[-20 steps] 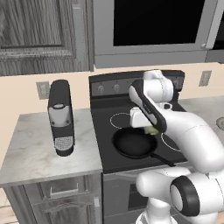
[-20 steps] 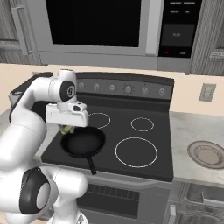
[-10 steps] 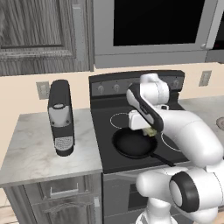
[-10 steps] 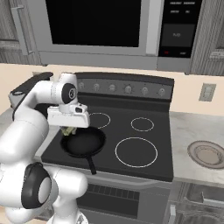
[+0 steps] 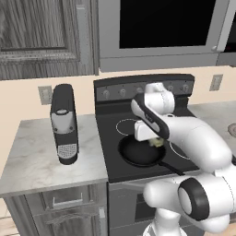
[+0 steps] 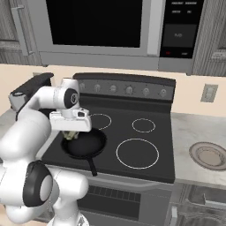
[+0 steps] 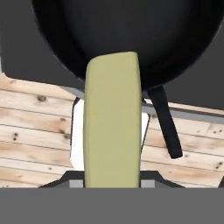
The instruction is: Pick up the butter stick and place it in the pan. Then turn on the burner for the pan.
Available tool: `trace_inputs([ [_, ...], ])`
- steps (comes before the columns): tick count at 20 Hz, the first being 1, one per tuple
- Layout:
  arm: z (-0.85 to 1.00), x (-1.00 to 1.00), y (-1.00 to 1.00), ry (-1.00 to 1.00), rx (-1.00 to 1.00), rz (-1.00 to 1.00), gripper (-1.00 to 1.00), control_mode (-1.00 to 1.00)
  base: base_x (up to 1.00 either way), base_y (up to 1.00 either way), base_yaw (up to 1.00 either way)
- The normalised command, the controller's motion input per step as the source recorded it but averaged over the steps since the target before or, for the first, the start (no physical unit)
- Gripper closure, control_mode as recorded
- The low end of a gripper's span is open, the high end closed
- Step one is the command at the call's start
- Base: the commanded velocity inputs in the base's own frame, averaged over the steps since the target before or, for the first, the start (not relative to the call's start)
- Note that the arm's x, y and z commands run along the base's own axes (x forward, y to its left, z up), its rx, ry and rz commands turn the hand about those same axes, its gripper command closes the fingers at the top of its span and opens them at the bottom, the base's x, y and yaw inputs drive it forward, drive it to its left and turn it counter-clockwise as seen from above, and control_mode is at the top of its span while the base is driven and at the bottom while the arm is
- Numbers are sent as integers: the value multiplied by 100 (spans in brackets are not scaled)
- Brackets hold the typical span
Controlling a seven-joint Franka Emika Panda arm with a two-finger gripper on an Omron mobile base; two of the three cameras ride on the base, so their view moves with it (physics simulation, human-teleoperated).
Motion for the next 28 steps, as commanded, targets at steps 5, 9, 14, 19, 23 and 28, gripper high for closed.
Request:
trace_inputs([
  [5, -28, 17, 0, 0, 3, 0, 100, -100, 0, 0, 0],
  [9, -22, 21, 0, 0, 4, 0, 100, -100, 0, 0, 0],
  [14, -17, 19, 0, 0, 3, 0, 100, -100, 0, 0, 0],
  [19, -3, 11, 0, 0, 1, 0, 100, -100, 0, 0, 0],
  [23, -5, 18, 0, 0, 0, 0, 100, -100, 0, 0, 0],
  [28, -19, 11, 0, 0, 0, 0, 100, -100, 0, 0, 0],
])
